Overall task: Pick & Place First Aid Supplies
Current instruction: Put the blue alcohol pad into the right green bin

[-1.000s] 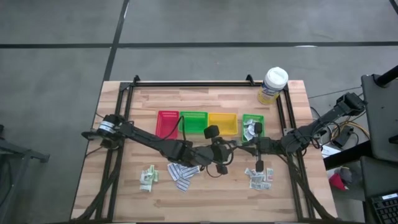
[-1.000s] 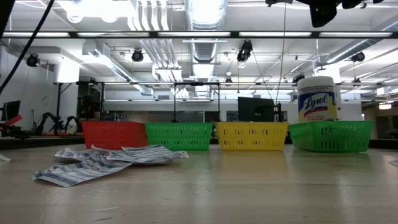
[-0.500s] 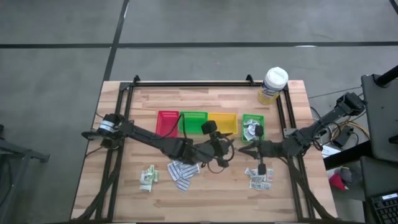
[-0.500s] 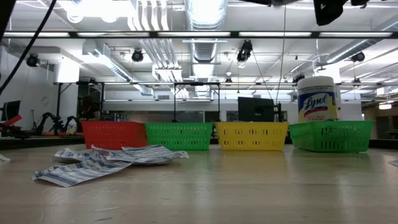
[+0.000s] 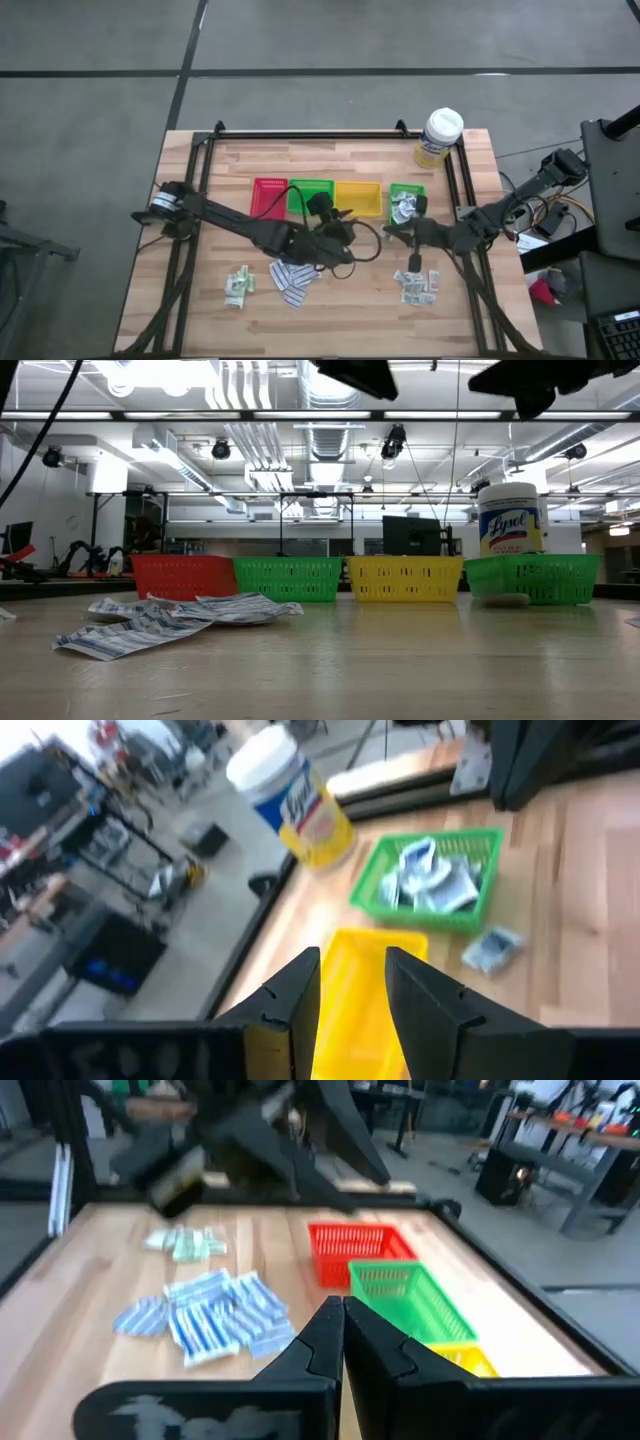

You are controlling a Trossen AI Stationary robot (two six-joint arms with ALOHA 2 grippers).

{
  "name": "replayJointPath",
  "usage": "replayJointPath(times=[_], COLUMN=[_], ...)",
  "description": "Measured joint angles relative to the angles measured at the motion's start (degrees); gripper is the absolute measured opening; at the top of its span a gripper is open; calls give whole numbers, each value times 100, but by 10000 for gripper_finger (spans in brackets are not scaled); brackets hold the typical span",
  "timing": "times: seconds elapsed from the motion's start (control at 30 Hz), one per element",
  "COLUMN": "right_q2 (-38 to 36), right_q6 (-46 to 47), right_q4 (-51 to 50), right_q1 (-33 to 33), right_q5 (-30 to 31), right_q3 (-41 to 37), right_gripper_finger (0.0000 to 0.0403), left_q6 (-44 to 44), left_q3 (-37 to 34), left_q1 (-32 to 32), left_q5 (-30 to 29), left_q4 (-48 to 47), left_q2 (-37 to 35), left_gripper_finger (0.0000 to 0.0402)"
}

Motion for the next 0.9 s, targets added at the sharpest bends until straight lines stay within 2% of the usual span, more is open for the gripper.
replayJointPath(times=[0.17, 0.23, 0.4, 0.6, 0.9], right_q2=[0, 0, 23, 191, 916], right_q6=[398, 635, 1275, 1351, 1806], right_q4=[-726, -1147, -1976, -2282, -2866], right_q1=[-60, -154, -550, -856, -912], right_q5=[-131, -236, -1141, -1917, -1975], right_q3=[0, 0, 0, 0, 321], right_gripper_finger=[8, 8, 8, 13, 86], left_q6=[-970, -1220, -1842, -2239, -2335], left_q3=[-27, -163, -841, -1869, -3471], left_q1=[-101, -148, -253, -323, -394], left_q5=[42, 44, 90, 232, 272], left_q4=[-987, -1068, -1014, -255, 1126], left_q2=[-22, -34, -250, -673, -1587], left_gripper_finger=[121, 121, 121, 121, 121])
